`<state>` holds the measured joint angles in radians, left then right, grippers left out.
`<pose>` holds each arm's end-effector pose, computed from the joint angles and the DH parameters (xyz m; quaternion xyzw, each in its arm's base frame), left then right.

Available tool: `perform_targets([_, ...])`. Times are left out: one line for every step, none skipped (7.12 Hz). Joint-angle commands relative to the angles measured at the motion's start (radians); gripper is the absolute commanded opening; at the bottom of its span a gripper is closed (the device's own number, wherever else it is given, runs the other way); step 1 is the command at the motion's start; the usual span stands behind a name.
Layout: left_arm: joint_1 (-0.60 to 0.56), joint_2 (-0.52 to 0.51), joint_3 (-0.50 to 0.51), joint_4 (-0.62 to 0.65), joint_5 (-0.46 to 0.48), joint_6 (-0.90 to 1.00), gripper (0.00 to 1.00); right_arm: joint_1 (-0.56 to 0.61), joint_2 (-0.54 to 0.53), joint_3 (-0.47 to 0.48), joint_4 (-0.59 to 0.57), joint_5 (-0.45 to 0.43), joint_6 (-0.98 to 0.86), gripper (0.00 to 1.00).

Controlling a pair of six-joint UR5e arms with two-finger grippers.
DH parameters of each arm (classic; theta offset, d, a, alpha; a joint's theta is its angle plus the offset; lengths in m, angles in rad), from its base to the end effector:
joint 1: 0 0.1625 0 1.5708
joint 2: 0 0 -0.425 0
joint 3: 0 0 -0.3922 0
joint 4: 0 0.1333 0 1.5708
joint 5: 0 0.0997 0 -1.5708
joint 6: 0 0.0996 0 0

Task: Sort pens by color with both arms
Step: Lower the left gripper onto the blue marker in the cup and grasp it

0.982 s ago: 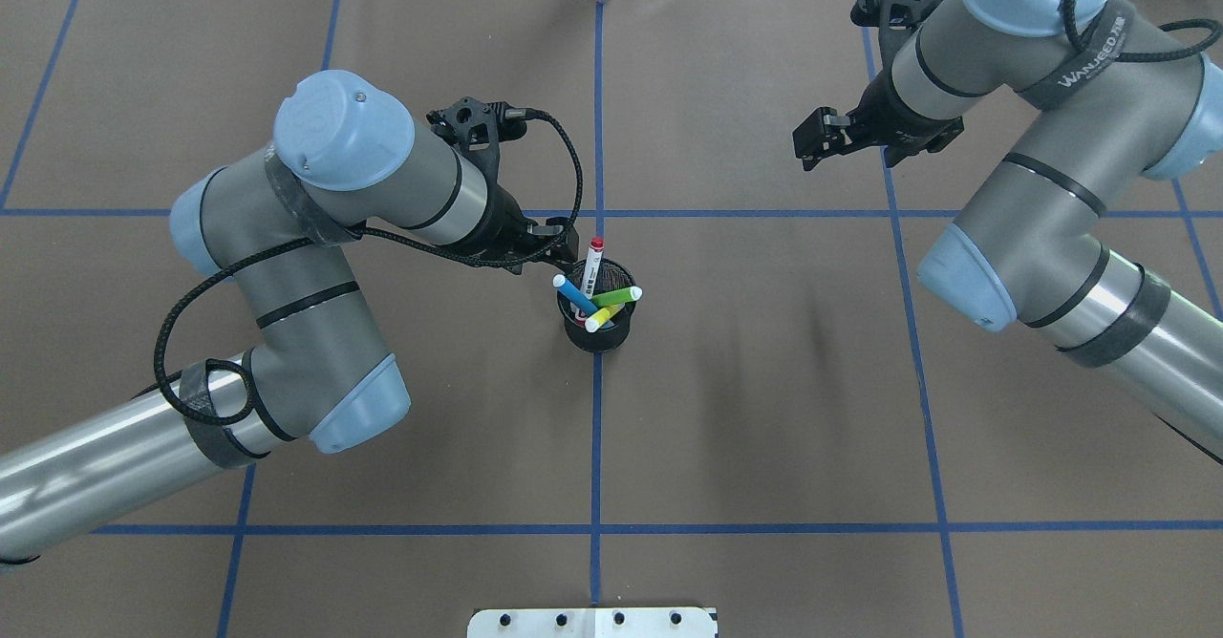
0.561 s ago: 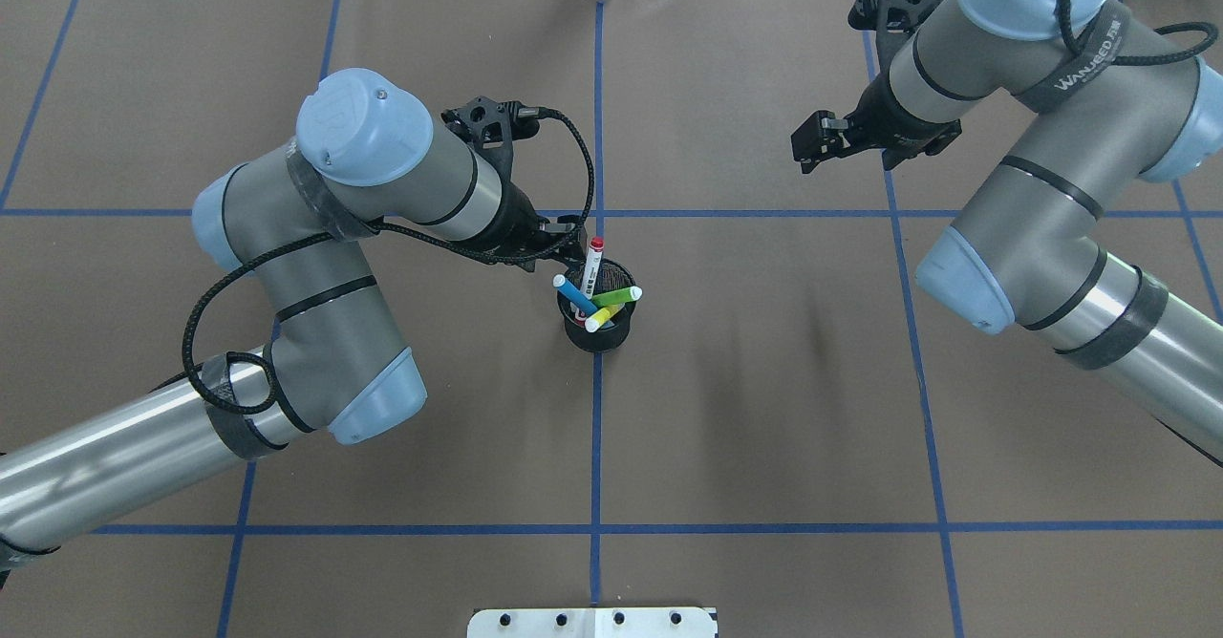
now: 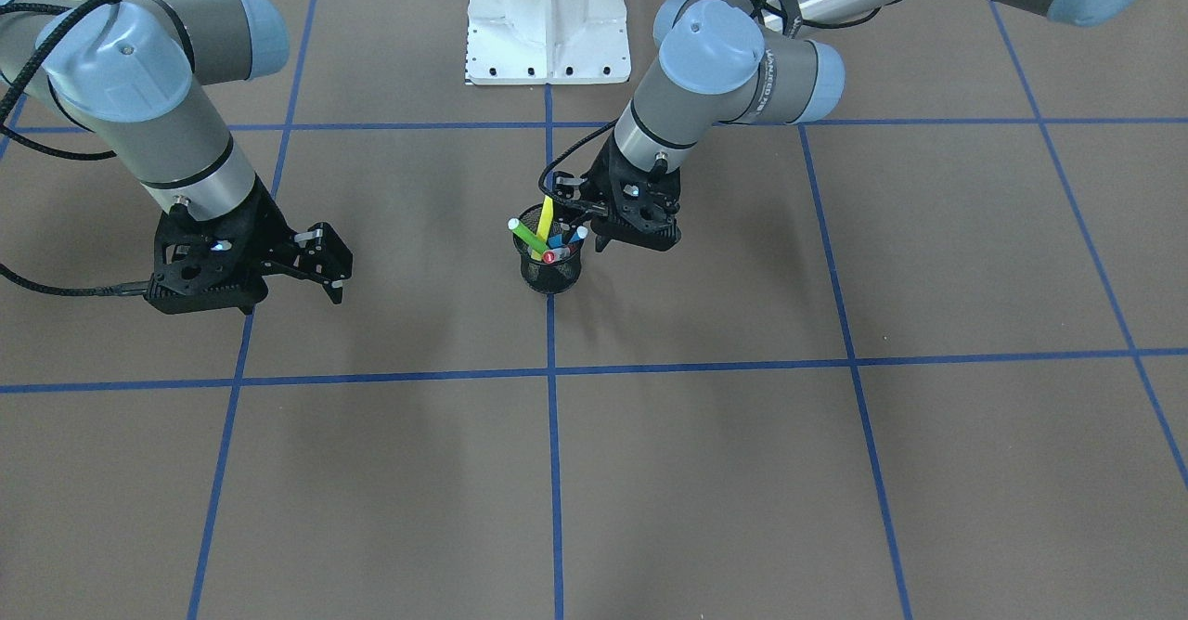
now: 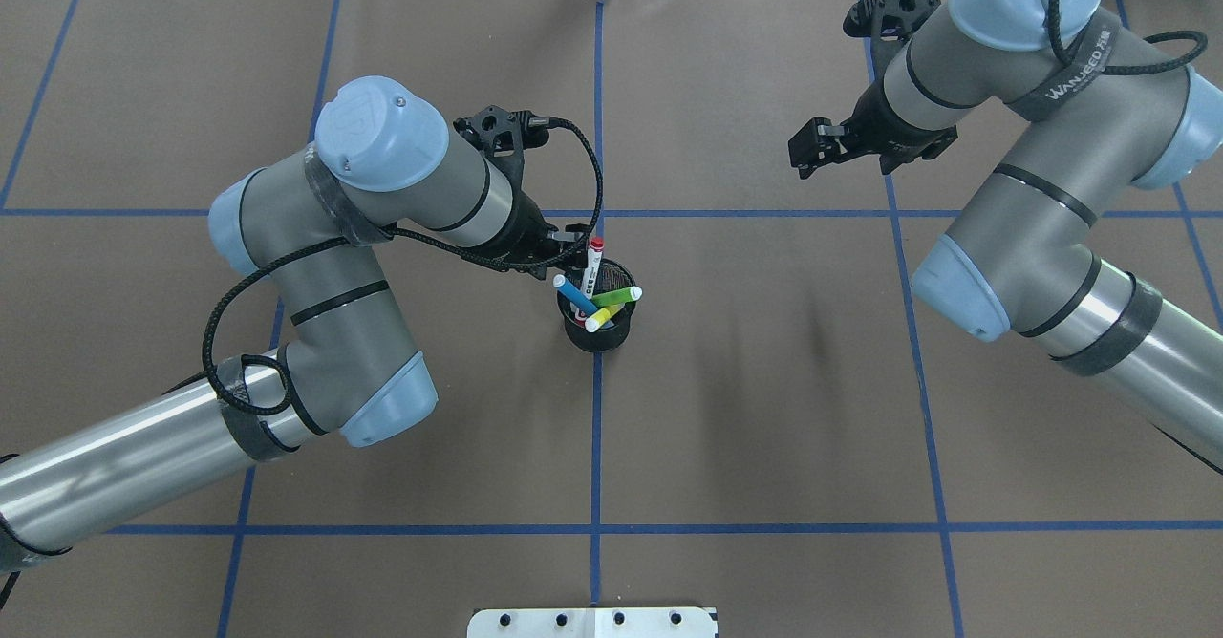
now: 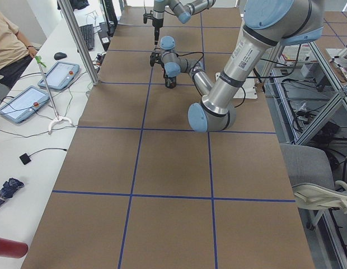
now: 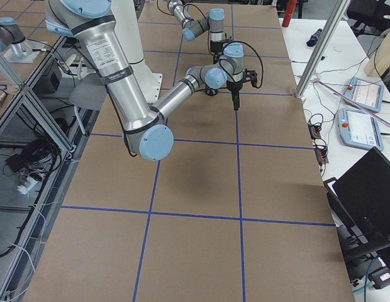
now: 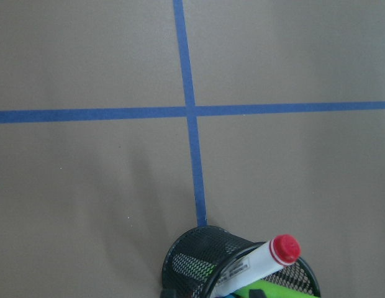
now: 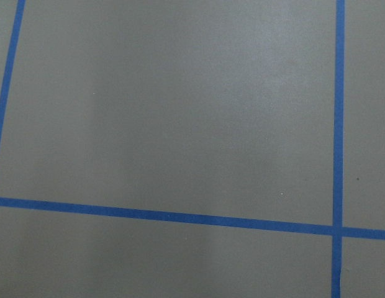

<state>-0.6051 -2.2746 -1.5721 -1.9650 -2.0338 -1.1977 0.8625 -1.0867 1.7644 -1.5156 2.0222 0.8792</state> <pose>0.5239 -0.4703 0.1840 0.0662 0.5408 0.0230 0.8383 -0.3464 -0.5425 0.2927 0.0959 -0.3955 -0.0022 0.9135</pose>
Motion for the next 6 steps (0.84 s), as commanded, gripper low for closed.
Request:
perform_targets([0.004,0.0,0.001,0.0,0.0,0.001,0.45,-0.002,-0.001,0.0,0.0,-0.003,0.0,0.98])
perform_targets([0.004,0.0,0.001,0.0,-0.002,0.001,0.39,-0.002,-0.001,0.0,0.0,-0.003,0.0,0.98])
perform_targets([0.004,-0.002,-0.002,0.0,-0.002,0.001,0.33,-0.002,0.001,0.0,0.0,-0.003,0.0,0.98])
perform_targets([0.004,-0.002,-0.003,0.0,-0.002,0.001,0.27,-0.002,0.001,0.0,0.0,-0.003,0.0,0.98])
perform_targets([0.004,-0.002,-0.005,0.0,-0.002,0.0,0.21,-0.002,0.001,0.0,0.0,-0.003,0.0,0.98])
perform_targets([0.004,-0.003,-0.008,0.0,-0.002,-0.002,0.12,-0.002,0.002,0.0,0.0,-0.003,0.0,0.98])
